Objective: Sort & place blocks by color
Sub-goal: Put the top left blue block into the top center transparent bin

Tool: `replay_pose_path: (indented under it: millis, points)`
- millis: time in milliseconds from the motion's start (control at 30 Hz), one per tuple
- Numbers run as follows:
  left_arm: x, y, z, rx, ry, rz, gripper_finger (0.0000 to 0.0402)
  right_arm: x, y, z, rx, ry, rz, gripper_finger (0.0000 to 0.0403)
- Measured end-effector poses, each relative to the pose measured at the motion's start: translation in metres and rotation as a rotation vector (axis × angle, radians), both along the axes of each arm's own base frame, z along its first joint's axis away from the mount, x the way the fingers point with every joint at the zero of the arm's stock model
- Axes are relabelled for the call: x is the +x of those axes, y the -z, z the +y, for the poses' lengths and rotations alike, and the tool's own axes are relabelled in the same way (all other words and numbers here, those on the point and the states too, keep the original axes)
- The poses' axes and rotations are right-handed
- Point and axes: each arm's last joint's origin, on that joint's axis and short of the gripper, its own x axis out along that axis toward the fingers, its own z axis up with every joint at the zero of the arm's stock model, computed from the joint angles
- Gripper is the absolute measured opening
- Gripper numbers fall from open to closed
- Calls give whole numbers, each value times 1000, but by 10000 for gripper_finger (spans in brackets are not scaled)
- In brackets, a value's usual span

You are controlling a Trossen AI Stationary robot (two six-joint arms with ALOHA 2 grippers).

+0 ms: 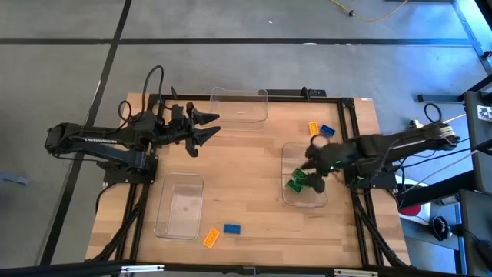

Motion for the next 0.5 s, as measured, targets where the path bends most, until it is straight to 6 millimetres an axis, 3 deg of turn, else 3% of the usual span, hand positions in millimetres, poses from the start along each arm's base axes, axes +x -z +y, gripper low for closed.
replay_pose_path:
  millis: [167,267,500]
  points:
    - [0,0,0,0,0,0,224,9,-42,-3,-175,65,-466,375]
    - [0,0,0,0,0,0,224,12,-59,-5,-344,57,-650,375]
    - [0,0,0,0,0,0,224,13,-68,-10,-419,78,-735,375]
